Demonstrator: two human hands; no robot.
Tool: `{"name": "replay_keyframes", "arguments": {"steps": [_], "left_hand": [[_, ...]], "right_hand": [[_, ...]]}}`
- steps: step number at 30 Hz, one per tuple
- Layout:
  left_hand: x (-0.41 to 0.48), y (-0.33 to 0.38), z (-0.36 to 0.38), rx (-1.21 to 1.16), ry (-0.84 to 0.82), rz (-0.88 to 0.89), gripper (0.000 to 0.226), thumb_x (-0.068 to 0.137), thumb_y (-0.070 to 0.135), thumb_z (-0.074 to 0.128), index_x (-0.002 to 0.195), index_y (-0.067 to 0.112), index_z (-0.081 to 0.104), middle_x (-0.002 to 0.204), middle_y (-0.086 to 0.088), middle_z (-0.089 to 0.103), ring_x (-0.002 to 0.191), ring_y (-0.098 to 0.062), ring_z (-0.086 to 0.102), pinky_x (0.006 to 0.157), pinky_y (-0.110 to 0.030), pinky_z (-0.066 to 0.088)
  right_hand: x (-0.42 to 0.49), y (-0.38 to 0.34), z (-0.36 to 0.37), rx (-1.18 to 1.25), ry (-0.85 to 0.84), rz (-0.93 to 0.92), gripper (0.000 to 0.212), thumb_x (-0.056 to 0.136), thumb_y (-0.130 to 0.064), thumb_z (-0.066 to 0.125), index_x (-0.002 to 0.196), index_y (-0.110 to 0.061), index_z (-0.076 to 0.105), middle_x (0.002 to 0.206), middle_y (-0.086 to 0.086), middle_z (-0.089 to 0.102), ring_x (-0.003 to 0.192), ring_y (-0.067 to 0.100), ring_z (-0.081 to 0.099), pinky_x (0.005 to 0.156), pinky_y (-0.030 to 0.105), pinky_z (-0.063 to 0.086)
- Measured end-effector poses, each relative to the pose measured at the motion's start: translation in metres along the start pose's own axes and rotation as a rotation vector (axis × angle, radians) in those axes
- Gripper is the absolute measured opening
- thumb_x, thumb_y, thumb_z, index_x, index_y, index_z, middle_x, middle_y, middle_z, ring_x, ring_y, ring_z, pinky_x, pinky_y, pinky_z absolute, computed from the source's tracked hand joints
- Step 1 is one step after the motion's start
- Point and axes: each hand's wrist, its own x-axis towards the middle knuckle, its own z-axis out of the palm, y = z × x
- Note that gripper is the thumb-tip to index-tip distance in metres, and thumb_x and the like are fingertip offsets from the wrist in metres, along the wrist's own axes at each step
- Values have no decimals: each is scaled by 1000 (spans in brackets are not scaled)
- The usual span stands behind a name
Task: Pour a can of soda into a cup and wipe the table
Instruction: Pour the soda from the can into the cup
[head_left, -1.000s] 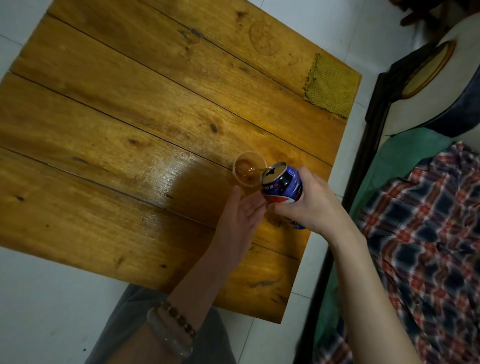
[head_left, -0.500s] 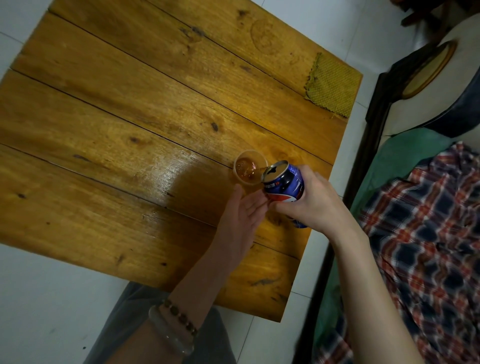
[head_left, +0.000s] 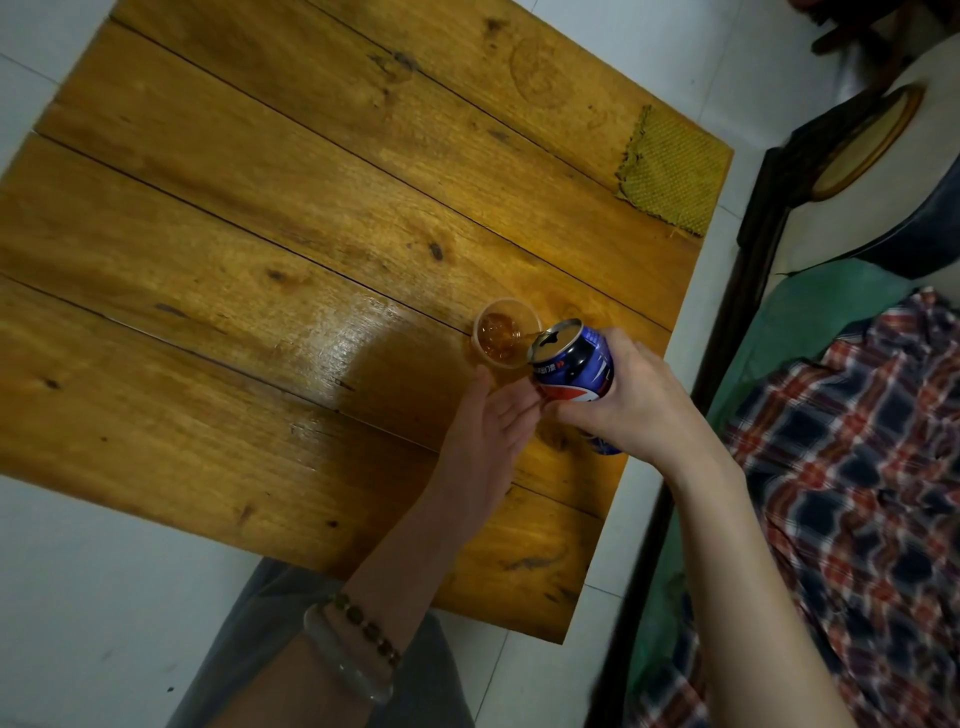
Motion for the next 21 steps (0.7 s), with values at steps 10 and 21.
{"name": "replay_keyframes", "arguments": {"steps": [10, 21], "left_hand": [[-1, -1, 1, -17, 5, -31, 51, 98, 45, 23, 99, 13, 63, 86, 4, 74, 96, -6, 61, 90, -21, 40], [0, -2, 0, -18, -3, -39, 52, 98, 46, 22, 102, 13, 63, 90, 4, 74, 96, -4, 63, 90, -21, 41]], "right_hand": [[0, -1, -2, -6, -19, 17, 62, 56, -51, 76, 104, -31, 43, 95, -3, 51, 90, 20, 51, 78, 42, 51], [0, -1, -4, -9, -37, 24, 62, 54, -54, 74, 103, -31, 44, 95, -3, 51, 90, 20, 52, 79, 44, 51]]}}
